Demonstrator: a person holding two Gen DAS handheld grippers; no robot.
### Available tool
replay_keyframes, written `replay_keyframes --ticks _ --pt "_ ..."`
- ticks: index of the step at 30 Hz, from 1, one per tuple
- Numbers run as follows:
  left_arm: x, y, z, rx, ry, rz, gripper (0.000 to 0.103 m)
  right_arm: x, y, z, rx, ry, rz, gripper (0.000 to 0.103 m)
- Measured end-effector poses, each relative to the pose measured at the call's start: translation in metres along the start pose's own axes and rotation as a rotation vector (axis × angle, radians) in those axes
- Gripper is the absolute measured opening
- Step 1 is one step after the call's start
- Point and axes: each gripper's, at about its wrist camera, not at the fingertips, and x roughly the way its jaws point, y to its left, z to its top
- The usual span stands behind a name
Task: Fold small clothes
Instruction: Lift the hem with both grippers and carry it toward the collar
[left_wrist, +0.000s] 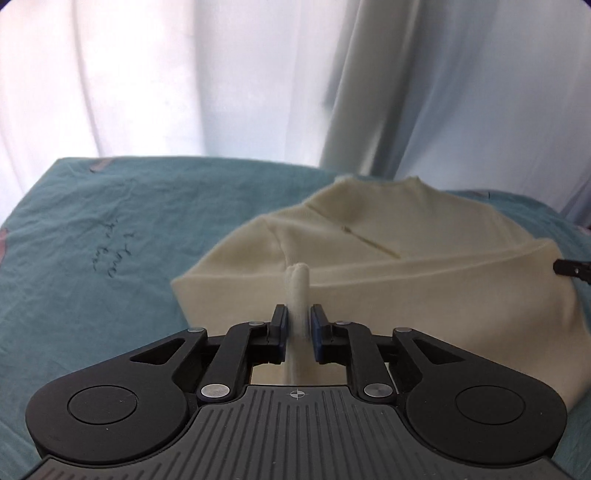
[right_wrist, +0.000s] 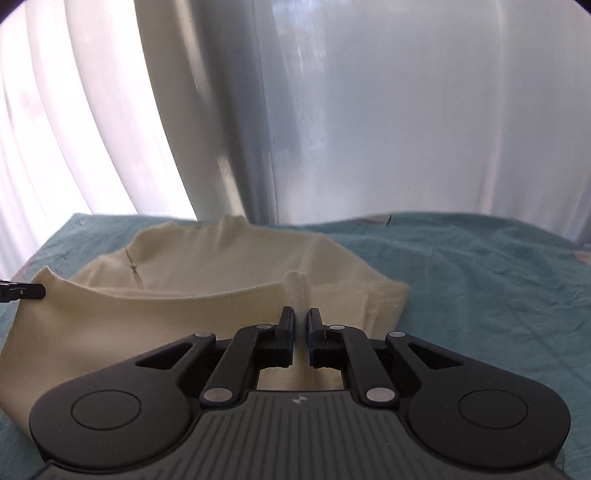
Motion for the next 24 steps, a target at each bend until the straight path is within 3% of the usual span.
replay_keyframes --ticks 2,3,4,6,7,8,10,13,17,21,24 --pt "0.004 -0.005 -0.009 0.046 -0.013 -0.021 0.048 0.011 -0.003 -0.004 -0.012 0.039 -0.015 0.011" --pt "0.005 -0.007 -0.012 0.060 -0.019 -0.036 0.050 0.012 -0.002 -0.006 -0.025 0.050 -0.008 0.017" --pt "0.007 -0.007 -0.013 0.065 -0.018 -0.046 0.049 0.013 -0.002 -0.006 -0.037 0.054 -0.002 0.024" --pt "0.014 -0.007 -0.013 0.061 -0.008 -0.040 0.040 0.016 0.001 -0.006 -0.065 0.066 0.005 0.025" --pt "0.017 -0.007 -0.012 0.059 -0.012 -0.026 0.018 0.020 0.005 -0.007 -0.089 0.078 -0.005 0.025" --pt "0.017 -0.006 -0.010 0.055 -0.015 -0.013 0.010 0.023 0.008 -0.008 -0.112 0.081 -0.015 0.025" --pt "0.010 -0.003 -0.005 0.036 -0.029 0.009 0.009 0.022 0.016 -0.008 -0.161 0.067 -0.027 0.007" --pt "-0.009 -0.003 0.010 0.060 -0.103 0.017 0.009 0.014 0.026 -0.005 -0.214 0.017 -0.032 0.006" --pt "-0.019 -0.007 0.051 0.102 -0.227 0.055 0.010 0.011 0.034 0.025 -0.239 -0.089 -0.051 0.006" --pt "0.013 -0.009 0.091 0.082 -0.303 0.159 0.010 0.034 0.045 0.069 -0.262 -0.201 -0.165 0.006" --pt "0.050 -0.013 0.100 0.074 -0.298 0.215 0.010 0.067 0.045 0.087 -0.219 -0.208 -0.204 0.006"
